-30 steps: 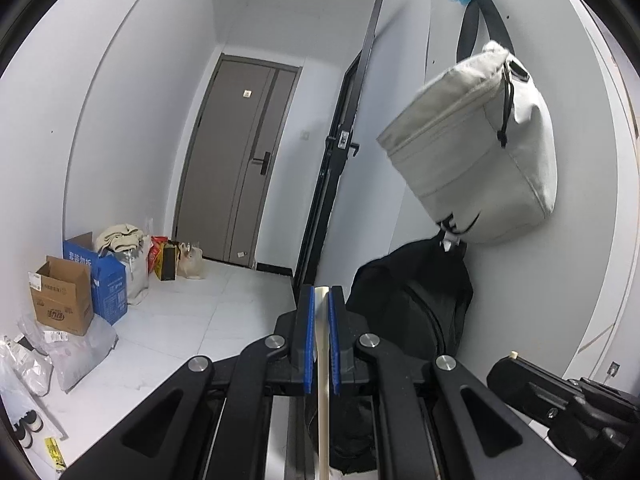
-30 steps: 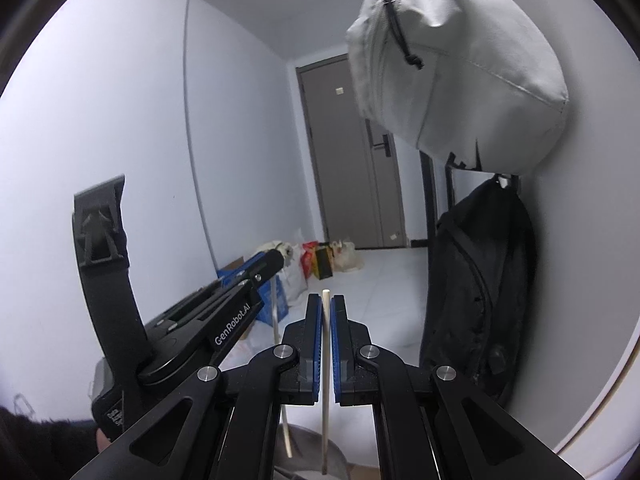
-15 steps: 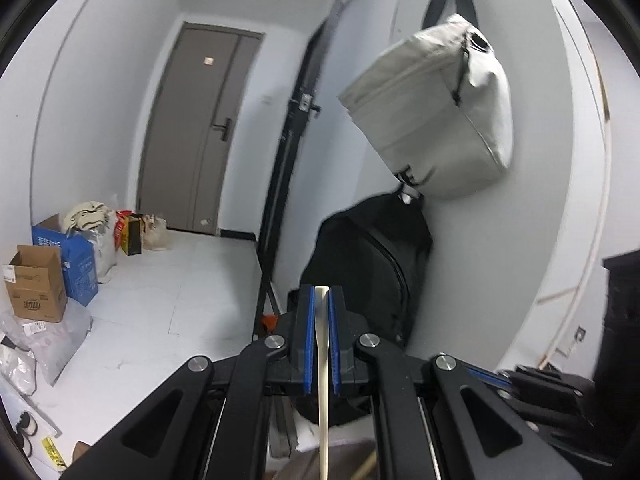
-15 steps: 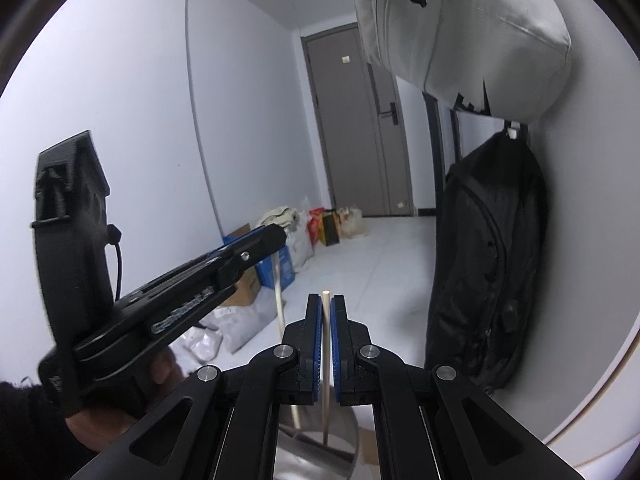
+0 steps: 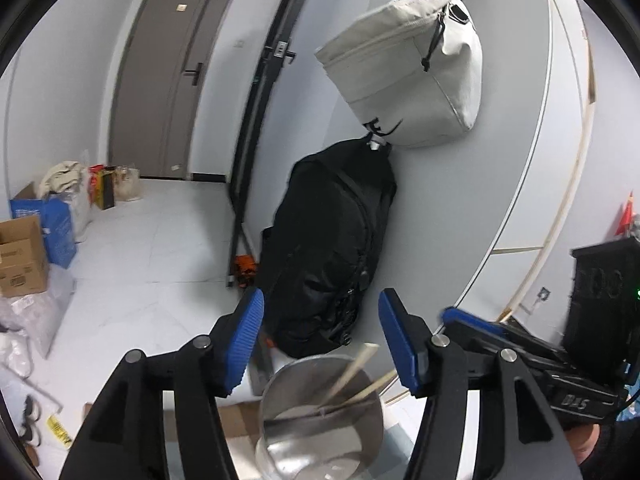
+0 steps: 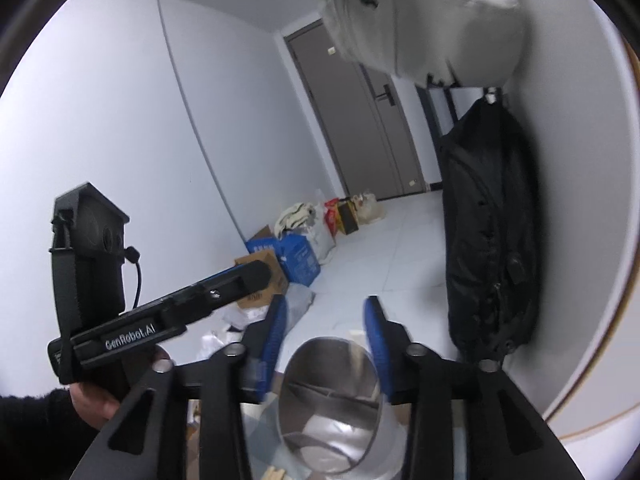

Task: Organize utensils
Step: 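Lower both chopsticks into the white holder and open both grippers, then lower the right gripper to the pile and grasp a chopstick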

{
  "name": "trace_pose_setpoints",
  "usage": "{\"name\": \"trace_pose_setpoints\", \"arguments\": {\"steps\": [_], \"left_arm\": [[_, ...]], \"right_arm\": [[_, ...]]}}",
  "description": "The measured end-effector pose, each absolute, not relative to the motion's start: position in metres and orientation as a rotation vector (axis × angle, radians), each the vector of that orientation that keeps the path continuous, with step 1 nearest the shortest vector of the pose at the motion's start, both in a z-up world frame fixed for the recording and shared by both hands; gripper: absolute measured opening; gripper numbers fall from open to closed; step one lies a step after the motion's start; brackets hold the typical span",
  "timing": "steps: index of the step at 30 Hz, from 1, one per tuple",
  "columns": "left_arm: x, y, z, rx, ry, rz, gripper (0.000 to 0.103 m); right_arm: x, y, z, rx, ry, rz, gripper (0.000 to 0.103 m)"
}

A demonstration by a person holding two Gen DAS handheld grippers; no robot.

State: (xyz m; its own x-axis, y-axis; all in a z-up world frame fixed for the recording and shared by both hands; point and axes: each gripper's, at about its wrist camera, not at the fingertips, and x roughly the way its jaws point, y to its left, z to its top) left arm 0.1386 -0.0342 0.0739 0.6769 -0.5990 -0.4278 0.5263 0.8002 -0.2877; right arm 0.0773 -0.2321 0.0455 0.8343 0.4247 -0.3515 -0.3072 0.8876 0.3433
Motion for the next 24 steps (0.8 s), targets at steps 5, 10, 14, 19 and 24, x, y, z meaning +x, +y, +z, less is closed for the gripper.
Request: {"name": "trace_pose_setpoints", "arguments": {"steps": [5, 10, 14, 19, 24], "left_arm": [[0.114, -0.015, 0.073, -0.16, 0.543, -0.529, 0.064], [0.084, -0.005, 0.065, -0.157, 0.544, -0.398, 0.065], [0.064, -0.003, 0.059, -0.138, 0.542, -0.325, 0.066], [0.042, 0.007, 0.05, -0.144, 0.548, -0.258, 0.075], [0.028, 0.013, 0.035, -0.145, 0.573, -0.225, 0.079]], "right_arm": [[0.049, -0.235, 0.046, 0.281, 0.439, 0.362, 0.066], [0.023, -0.23, 0.039, 0.286, 0.462, 0.349, 0.068], [0.004, -0.221, 0.031, 0.278, 0.478, 0.357, 0.077], [-0.013, -0.205, 0.013, 0.248, 0.525, 0.369, 0.078], [-0.023, -0.192, -0.003, 0.227, 0.565, 0.381, 0.081]]}}
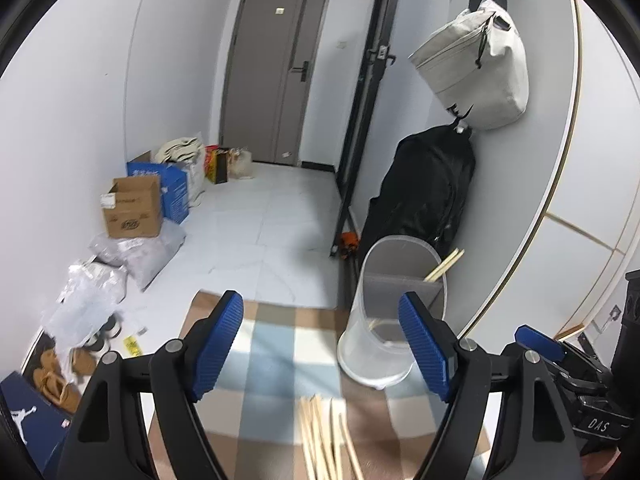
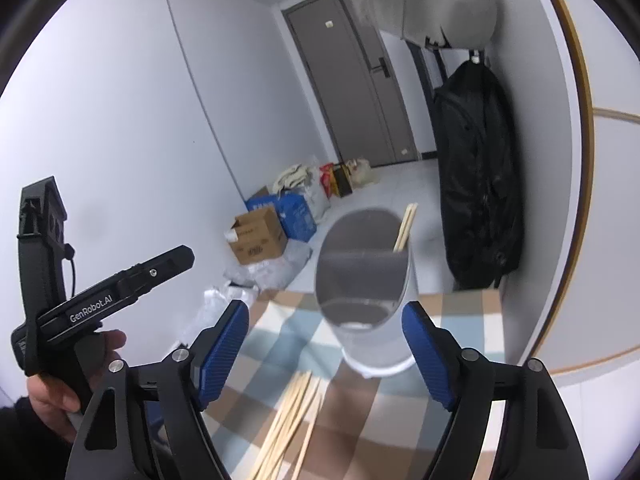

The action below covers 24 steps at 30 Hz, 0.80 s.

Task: Organize utensils
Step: 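Lower the right gripper to the pile and grasp a chopstick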

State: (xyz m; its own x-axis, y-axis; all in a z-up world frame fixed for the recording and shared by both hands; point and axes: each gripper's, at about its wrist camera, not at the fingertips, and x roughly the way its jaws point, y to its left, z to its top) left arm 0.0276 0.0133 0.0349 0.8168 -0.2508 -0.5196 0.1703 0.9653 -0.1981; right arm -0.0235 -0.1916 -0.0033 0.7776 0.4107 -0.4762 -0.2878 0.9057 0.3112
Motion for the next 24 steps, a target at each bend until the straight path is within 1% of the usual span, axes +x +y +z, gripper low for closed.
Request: {"name": "trace_pose_setpoints", "arguments": {"steps": [1, 7, 13, 19, 21, 23, 24], "left_arm": [[0.024, 0.014, 0.033, -0.145, 0.578, -0.224, 0.081], [0.011, 0.021, 0.018, -0.142, 0.593, -0.199, 0.086], [-0.001, 0.031, -0.003, -0.128, 0.631, -0.185, 0.087], [-0.002, 0.038, -0.019, -0.124, 0.717, -0.173, 0.087], [-0.001, 0.04, -0.022, -0.117, 0.741, -0.159, 0.087], [0.0, 0.046, -0.027, -0.134, 0.777, -0.161, 0.087], [0.001, 0.048, -0.028, -0.135, 0.786, -0.158, 0.087]], "right_arm": [[-0.026, -0.189, -0.006, 0.22, 0.57, 0.383, 0.082], [-0.03, -0.173, -0.021, 0.178, 0.619, 0.401, 0.086], [-0.024, -0.157, -0.043, 0.151, 0.724, 0.422, 0.087], [-0.018, -0.139, -0.069, 0.067, 0.853, 0.379, 0.086], [-0.014, -0.135, -0.08, 0.041, 0.906, 0.367, 0.084], [-0.01, -0.131, -0.09, 0.03, 0.955, 0.37, 0.07], [-0.008, -0.13, -0.094, 0.026, 0.972, 0.37, 0.068]]}}
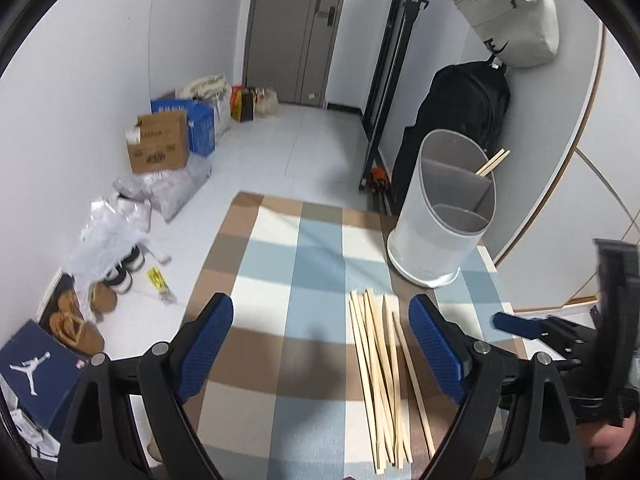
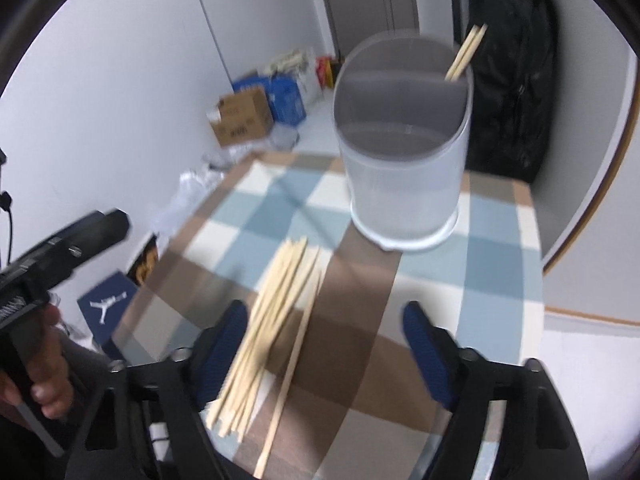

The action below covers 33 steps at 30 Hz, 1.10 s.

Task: Organize utensils
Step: 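Lower the right gripper to the pile and grasp a chopstick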

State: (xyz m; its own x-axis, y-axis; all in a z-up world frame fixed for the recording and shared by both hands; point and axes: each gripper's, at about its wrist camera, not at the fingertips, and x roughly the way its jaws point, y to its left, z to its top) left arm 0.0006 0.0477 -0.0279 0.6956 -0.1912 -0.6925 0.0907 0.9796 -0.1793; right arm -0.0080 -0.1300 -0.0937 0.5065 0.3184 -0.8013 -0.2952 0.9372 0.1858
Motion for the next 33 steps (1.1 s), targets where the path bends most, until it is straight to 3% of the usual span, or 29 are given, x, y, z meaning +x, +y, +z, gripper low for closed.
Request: {"name": "trace_pose_setpoints", "arguments": {"steps": [9, 11, 14, 21, 25, 33], "left_arm": [[0.006, 0.064, -0.032, -0.169, 0.829, -0.127, 0.087], [0.008, 0.067, -0.032, -0.175, 0.835, -0.12, 0.087], [0.009, 0.072, -0.033, -0.185, 0.842, -0.112, 0.087], [0.015, 0.08, -0.036, -0.189, 0.86, -0.087, 0.087], [0.017, 0.085, -0.04, -0.192, 0.878, -0.075, 0.087], [0.022, 0.087, -0.048, -0.197, 0.909, -0.079, 0.087]], "right_arm": [[0.025, -0.101, -0.124, -0.067, 1.092, 0.389, 0.049], [0.033, -0.092, -0.135, -0.109, 1.127, 0.384, 0.038], [0.044, -0.085, -0.151, -0.141, 1.176, 0.357, 0.03], [0.05, -0.074, -0.151, -0.214, 1.147, 0.32, 0.024], [0.053, -0.071, -0.15, -0.219, 1.136, 0.312, 0.006], [0.049, -0.087, -0.132, -0.13, 1.075, 0.303, 0.003]]}}
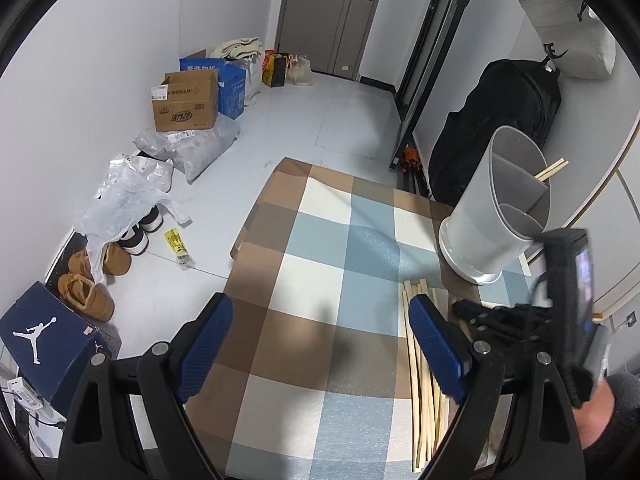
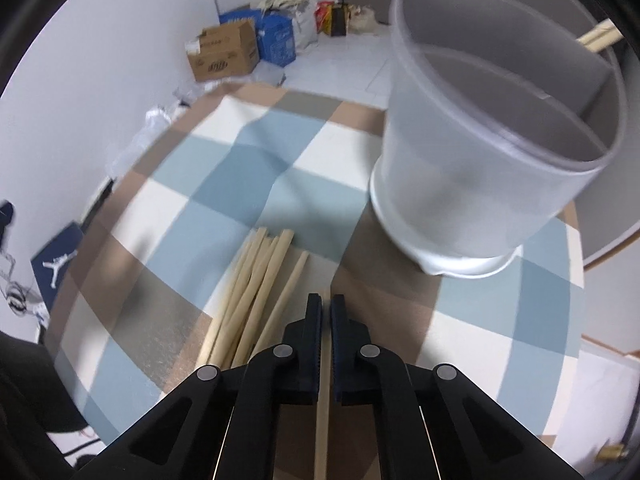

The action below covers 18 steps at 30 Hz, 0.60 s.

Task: Organize utensils
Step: 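Lift the chopstick with the right gripper while the left gripper grasps another chopstick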

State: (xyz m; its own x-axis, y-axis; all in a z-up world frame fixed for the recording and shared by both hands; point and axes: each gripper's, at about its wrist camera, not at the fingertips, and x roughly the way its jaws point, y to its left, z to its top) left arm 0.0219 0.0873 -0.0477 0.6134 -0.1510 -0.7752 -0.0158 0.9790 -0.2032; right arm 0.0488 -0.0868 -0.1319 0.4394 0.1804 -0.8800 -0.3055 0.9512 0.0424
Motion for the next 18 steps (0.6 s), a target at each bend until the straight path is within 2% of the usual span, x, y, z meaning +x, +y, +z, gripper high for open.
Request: {"name": "trace_pose_setpoints", "arguments": {"steps": [9, 14, 18], "left_arm": [[0.03, 0.056, -0.066, -0.168, 1.009, -0.172, 0.086], [0.027, 0.024, -0.063, -0.084, 1.009, -0.249, 0.086], [0.022, -0.001, -0.057, -0.054, 0.996, -0.333, 0.079]], "right_arm": [[0.024, -0.12, -0.075, -0.017, 0.912, 0.326, 0.003], [0.014, -0.141, -0.053, 0.05, 0.831, 0.335, 0.003], [0.012, -0.158, -0.046, 0.108, 0.797, 0.327, 0.003]]}}
